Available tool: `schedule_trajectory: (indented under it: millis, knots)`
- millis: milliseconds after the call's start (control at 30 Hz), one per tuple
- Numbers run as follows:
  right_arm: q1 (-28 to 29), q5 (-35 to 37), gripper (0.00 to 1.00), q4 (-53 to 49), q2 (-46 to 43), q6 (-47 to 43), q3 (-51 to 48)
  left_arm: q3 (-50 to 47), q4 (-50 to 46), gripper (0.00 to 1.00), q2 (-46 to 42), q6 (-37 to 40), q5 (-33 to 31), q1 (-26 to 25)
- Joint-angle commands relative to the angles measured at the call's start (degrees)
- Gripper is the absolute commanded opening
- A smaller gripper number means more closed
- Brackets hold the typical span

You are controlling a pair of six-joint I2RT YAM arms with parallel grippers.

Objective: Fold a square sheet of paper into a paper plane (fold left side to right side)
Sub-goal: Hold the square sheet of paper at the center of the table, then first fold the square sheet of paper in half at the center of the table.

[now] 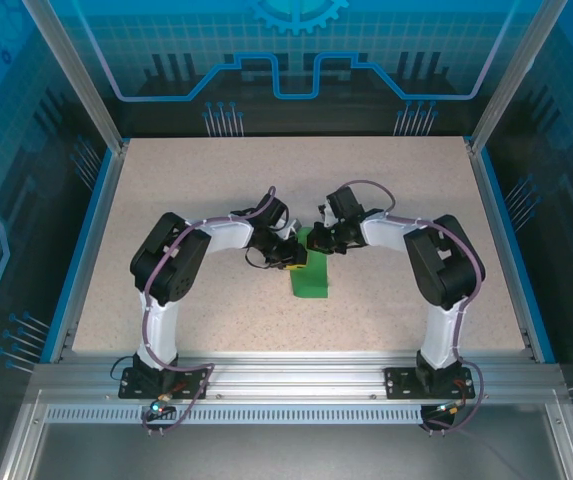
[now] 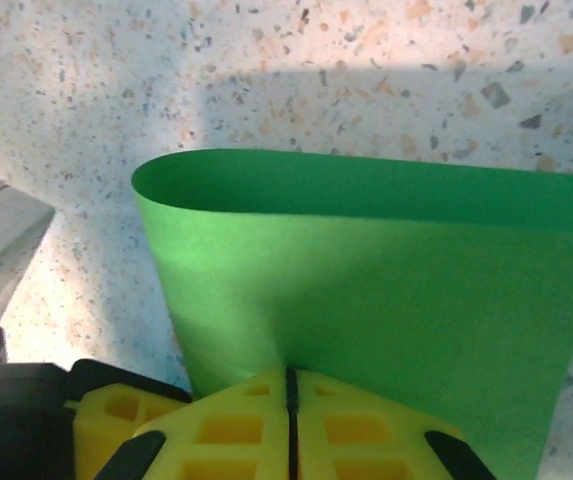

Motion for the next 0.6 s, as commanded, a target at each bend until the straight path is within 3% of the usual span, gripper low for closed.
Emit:
schedule_trajectory:
  millis: [0, 567]
  knots:
    - [0.63, 0.52, 0.08, -2.96, 1.95, -0.86, 1.82, 0.03, -4.3, 0.23, 2.52, 0.05, -1.07, -0.94]
    - [0.54, 4.26, 0.07, -8.37, 4.97, 0.32, 1.29, -0.27, -7.63, 0.23, 0.2, 2.01, -1.41, -1.64]
